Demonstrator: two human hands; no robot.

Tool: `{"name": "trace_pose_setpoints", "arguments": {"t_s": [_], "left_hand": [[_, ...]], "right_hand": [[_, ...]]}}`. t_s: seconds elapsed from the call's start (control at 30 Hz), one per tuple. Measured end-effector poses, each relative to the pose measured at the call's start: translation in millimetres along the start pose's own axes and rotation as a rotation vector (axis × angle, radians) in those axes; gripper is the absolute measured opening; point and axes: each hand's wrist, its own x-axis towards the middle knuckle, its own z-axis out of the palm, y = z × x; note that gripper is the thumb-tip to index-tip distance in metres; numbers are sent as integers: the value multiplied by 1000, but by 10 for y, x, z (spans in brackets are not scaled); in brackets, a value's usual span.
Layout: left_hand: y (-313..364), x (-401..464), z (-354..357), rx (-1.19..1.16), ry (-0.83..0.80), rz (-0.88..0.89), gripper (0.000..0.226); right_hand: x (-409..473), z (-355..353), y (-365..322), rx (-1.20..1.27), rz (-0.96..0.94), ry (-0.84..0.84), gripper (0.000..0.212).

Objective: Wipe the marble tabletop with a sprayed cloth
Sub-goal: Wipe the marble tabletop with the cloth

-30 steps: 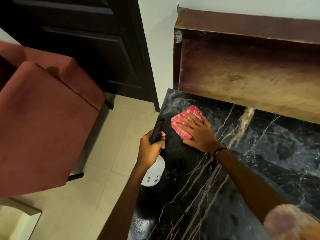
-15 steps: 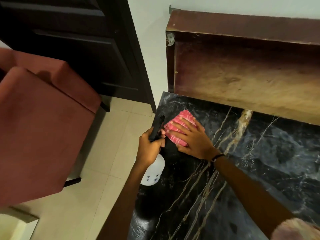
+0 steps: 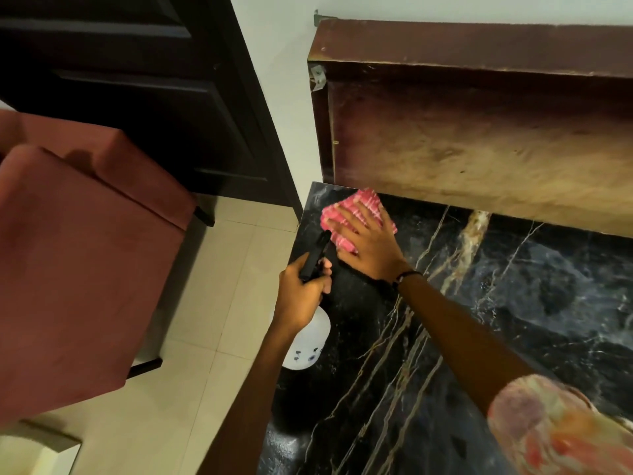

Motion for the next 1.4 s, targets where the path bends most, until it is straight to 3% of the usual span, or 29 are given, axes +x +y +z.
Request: {"name": "trace_pose_setpoints", "arguments": {"t_s": [0.1, 0.2, 0.33, 0.53, 0.8, 0.97, 1.13, 1.2, 1.4], "left_hand": [[3, 7, 45, 3, -11, -2, 32], [18, 30, 103, -2, -17, -14, 35], [33, 35, 191, 11, -45, -11, 38], [29, 3, 320, 55, -63, 12, 33], [23, -84, 610, 47, -101, 4, 34], [-18, -188, 728, 28, -126, -13, 36], [-85, -299, 764, 61, -122, -5, 37], [-100, -325, 777, 63, -114, -16, 37], [-88, -411, 867, 75, -117, -20, 35]], "right_hand": [[-498, 48, 71, -36, -99, -7, 62], [-837, 2, 370, -81, -84, 15, 64], [-686, -162, 712, -75, 100, -8, 69], [-172, -198, 587, -6, 323, -3, 66], [-1177, -209, 500, -72, 25, -62, 65], [-1256, -400, 1066, -48, 256, -56, 77], [-826, -440, 1131, -5, 415, -47, 76], [-835, -407, 1055, -18, 397, -61, 76], [-1633, -328, 856, -60, 85, -78, 65]]}}
